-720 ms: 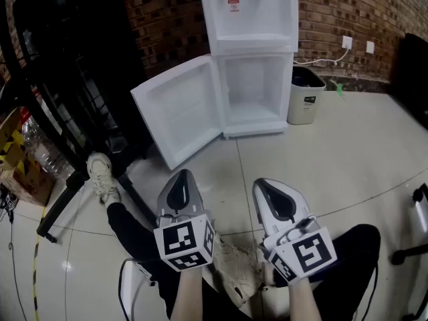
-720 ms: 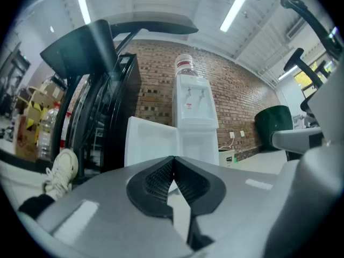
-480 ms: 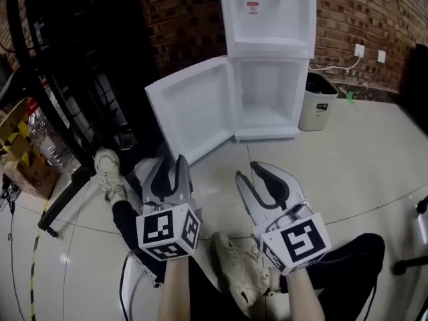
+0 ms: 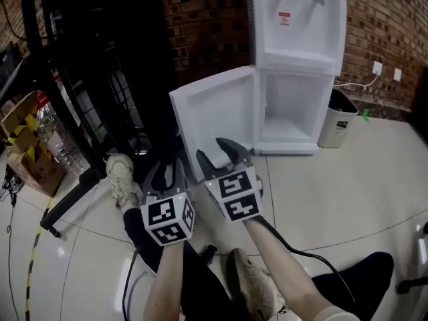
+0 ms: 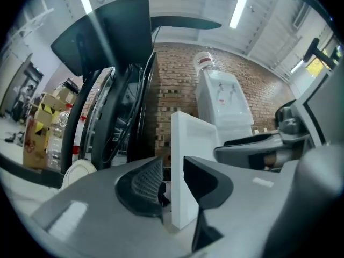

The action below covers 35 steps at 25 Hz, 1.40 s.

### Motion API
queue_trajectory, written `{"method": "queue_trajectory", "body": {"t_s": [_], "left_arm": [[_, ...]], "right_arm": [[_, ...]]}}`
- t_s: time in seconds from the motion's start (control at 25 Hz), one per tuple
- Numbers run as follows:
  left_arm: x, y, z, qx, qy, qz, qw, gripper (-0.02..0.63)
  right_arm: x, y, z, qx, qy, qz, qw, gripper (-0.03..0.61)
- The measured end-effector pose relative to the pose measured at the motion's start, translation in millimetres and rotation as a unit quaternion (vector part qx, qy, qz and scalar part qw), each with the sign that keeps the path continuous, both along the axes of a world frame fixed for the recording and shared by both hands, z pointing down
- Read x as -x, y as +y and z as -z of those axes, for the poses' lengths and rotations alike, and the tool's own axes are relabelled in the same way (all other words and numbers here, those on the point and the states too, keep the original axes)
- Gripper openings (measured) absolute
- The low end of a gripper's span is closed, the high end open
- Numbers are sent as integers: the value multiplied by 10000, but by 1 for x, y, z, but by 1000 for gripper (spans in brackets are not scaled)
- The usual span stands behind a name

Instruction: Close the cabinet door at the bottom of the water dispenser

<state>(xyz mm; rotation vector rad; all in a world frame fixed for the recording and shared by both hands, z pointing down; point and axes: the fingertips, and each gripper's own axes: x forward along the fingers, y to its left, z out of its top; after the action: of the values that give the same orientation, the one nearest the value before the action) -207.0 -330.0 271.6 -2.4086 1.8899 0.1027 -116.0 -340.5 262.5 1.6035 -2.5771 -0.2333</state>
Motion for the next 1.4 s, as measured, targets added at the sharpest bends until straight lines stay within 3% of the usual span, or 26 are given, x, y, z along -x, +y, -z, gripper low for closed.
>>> {"method": "queue_trajectory", "body": {"t_s": [0.2, 0.28, 0.4, 0.6, 0.72, 0.96, 1.28, 1.4], "left_arm": [[0, -31, -4, -16, -457, -107, 9989, 124], [11, -39, -10, 105, -268, -17, 9996, 124], [21, -45, -16, 378, 302, 46, 9988, 124], [9, -49, -15, 313, -121, -51, 9994, 124], [18, -49, -17, 286, -104, 96, 9995, 121], [34, -50, -25, 431, 200, 327, 9983, 121], [22, -46, -27, 475, 564, 7, 9973, 124], [9, -39, -29, 513, 457, -119, 9976, 124]], "right_arm": [[27, -44, -20, 75, 214, 99, 9997, 198], [36, -55, -25, 60, 240, 184, 9995, 197], [45, -72, -32, 14, 270, 227, 9994, 196], [53, -98, -36, -147, 329, -22, 9993, 196], [56, -109, -38, -143, 292, -188, 9993, 195], [54, -104, -39, -50, 219, -317, 9992, 190], [36, -72, -42, 113, 127, -209, 9996, 186], [22, -52, -44, 141, 110, -211, 9996, 186]]}}
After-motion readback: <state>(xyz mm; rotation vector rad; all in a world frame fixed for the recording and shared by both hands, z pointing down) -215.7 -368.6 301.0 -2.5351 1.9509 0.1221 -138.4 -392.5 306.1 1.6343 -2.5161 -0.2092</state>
